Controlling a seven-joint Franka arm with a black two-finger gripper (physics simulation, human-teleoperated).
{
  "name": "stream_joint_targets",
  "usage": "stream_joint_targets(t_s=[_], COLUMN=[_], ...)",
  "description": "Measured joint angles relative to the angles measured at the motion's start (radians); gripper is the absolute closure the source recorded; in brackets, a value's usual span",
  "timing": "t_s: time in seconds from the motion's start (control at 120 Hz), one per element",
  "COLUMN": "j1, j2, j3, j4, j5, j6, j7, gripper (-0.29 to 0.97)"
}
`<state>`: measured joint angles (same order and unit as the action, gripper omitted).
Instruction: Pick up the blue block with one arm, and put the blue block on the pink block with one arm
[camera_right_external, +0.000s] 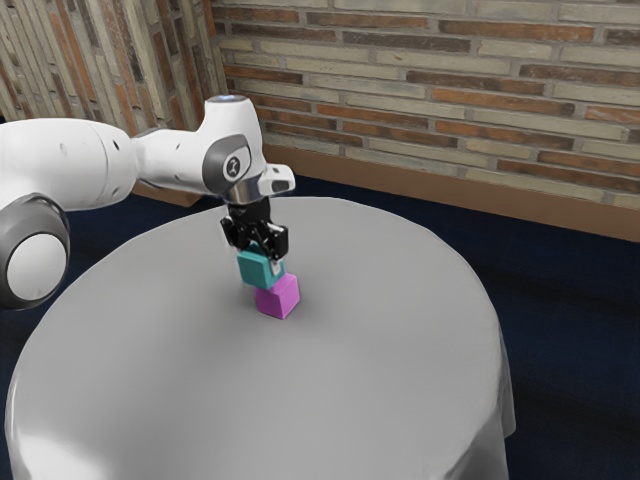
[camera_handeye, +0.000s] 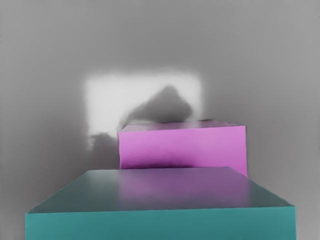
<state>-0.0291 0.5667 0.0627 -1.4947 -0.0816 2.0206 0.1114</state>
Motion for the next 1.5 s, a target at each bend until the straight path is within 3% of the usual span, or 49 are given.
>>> stream_joint_targets(t_s=[1.15,1.325,1.5], j1=[-0.009,-0.012,-0.014], j2=[0.001,0.000,0.000], j3=[-0.002,-0.001,-0.001], j4=[-0.009,-0.011,-0.011], j5=[-0.011,-0.013,-0.014], j6=[0.037,0.037,0.039], j7=[-0.022,-0.031,-0.037], gripper=[0.32,0.15,0.07])
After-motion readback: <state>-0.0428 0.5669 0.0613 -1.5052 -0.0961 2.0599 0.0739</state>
